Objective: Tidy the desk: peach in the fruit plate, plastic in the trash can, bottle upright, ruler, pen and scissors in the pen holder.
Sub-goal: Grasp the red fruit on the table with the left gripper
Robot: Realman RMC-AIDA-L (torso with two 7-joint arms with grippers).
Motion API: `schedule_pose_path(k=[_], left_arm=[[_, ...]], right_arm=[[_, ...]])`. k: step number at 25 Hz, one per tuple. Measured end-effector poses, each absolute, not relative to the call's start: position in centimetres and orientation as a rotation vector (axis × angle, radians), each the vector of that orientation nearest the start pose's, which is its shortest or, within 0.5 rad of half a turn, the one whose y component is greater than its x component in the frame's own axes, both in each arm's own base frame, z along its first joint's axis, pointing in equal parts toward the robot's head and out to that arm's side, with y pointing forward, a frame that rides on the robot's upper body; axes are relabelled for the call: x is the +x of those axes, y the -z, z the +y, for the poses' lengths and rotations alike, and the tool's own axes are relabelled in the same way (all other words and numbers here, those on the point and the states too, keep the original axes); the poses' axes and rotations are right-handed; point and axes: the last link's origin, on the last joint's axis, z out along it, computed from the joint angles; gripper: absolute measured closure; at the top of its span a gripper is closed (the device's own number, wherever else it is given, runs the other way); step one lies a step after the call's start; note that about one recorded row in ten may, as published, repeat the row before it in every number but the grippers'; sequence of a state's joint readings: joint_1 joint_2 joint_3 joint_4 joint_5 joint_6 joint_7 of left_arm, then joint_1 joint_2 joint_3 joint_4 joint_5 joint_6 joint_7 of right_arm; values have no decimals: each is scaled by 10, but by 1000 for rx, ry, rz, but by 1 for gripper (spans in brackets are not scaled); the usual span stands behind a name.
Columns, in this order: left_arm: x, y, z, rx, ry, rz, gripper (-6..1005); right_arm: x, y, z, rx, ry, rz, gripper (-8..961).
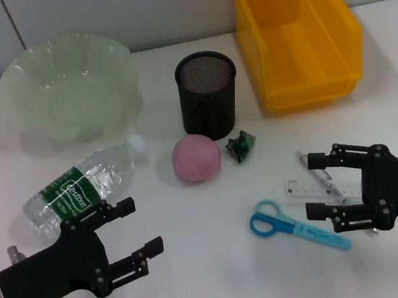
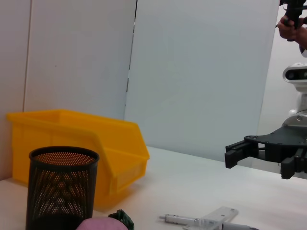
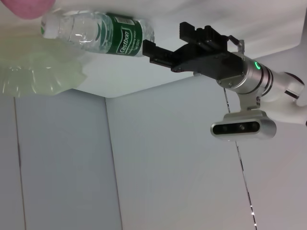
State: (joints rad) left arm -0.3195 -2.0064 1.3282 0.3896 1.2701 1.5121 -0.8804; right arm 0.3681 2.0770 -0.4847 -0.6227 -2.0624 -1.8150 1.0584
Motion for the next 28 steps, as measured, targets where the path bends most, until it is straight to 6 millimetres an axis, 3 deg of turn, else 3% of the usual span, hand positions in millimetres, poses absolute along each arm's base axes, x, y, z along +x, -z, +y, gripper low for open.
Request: schedule_pose_path(k=[14,21,28], left_arm=[[-289,42,258,-2652,930,-390,216],[-275,58,292,-2537,873,-425,216],[-248,74,323,-2600,829,-376,217]], right_arm=[[305,-15,259,-2671,-844,434,123],[318,-16,248,-2622,-820,482,122],[320,-15,245,-2617,-823,502,122]])
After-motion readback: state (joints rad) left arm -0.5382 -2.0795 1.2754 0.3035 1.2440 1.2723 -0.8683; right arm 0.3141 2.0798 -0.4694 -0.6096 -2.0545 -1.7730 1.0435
